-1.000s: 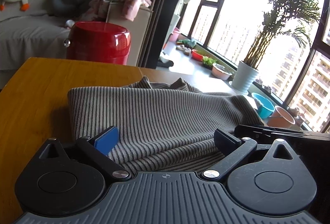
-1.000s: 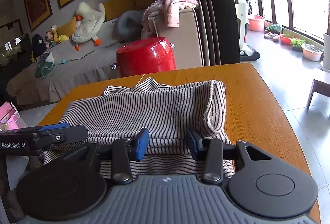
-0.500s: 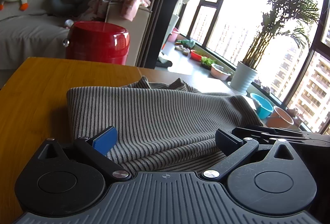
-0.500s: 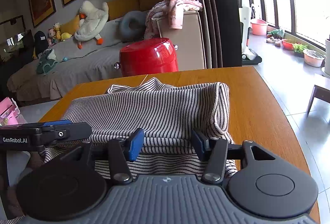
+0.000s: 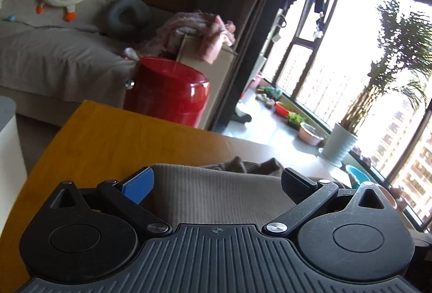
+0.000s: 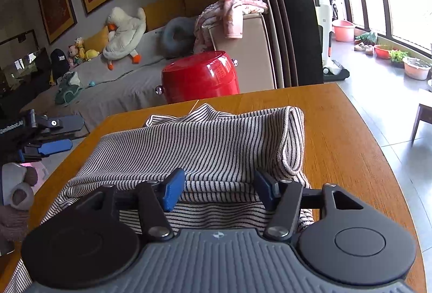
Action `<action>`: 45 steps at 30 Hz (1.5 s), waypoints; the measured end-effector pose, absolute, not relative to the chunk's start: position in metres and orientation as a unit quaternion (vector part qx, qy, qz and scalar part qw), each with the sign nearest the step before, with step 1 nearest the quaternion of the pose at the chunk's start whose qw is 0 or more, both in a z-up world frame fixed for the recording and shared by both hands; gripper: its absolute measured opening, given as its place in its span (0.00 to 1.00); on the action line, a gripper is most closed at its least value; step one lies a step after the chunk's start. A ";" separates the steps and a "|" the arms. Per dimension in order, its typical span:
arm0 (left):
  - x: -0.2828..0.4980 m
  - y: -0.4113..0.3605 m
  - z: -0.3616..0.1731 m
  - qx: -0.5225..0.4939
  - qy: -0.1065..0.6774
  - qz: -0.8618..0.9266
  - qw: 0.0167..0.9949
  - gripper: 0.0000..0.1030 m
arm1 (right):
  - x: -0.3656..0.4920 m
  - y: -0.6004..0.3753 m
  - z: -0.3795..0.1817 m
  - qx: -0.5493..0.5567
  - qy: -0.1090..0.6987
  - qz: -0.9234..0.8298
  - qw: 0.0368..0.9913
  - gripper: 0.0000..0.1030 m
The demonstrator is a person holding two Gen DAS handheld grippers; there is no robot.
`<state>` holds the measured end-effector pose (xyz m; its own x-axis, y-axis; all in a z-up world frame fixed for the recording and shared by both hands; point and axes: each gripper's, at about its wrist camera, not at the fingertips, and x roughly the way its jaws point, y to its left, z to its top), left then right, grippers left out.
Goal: Fold clothes
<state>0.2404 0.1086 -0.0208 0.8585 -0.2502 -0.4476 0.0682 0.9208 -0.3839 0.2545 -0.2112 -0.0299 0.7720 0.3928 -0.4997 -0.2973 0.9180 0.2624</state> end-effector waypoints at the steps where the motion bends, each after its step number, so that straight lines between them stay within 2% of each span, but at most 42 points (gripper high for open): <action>1: 0.246 0.116 -0.027 -0.196 0.269 -0.077 0.940 1.00 | 0.254 -0.211 -0.030 0.085 0.283 0.185 0.937 0.58; 6: 0.261 0.124 -0.048 -0.240 0.317 -0.096 0.913 1.00 | 0.255 -0.211 -0.031 0.087 0.282 0.186 0.937 0.58; 20: 0.257 0.091 -0.052 -0.173 0.313 -0.117 0.927 1.00 | 0.252 -0.206 -0.030 0.072 0.285 0.184 0.938 0.61; 25: 0.256 0.092 -0.052 -0.171 0.312 -0.116 0.927 1.00 | 0.254 -0.197 -0.025 0.045 0.299 0.179 0.936 0.63; 28: 0.256 0.098 -0.052 -0.180 0.310 -0.115 0.926 1.00 | 0.257 -0.199 -0.010 0.070 0.305 0.183 0.932 0.65; 31: 0.256 0.098 -0.052 -0.179 0.310 -0.113 0.927 1.00 | 0.264 -0.206 0.010 0.078 0.289 0.178 0.938 0.73; 33: 0.255 0.096 -0.052 -0.175 0.311 -0.111 0.928 1.00 | 0.274 -0.209 0.018 0.062 0.282 0.166 0.943 0.84; 36: 0.254 0.095 -0.052 -0.173 0.311 -0.110 0.928 1.00 | 0.298 -0.213 0.011 0.038 0.295 0.151 0.943 0.91; 45: 0.258 0.093 -0.048 -0.166 0.322 -0.103 0.926 1.00 | 0.341 -0.239 -0.027 0.077 0.343 0.127 0.927 0.96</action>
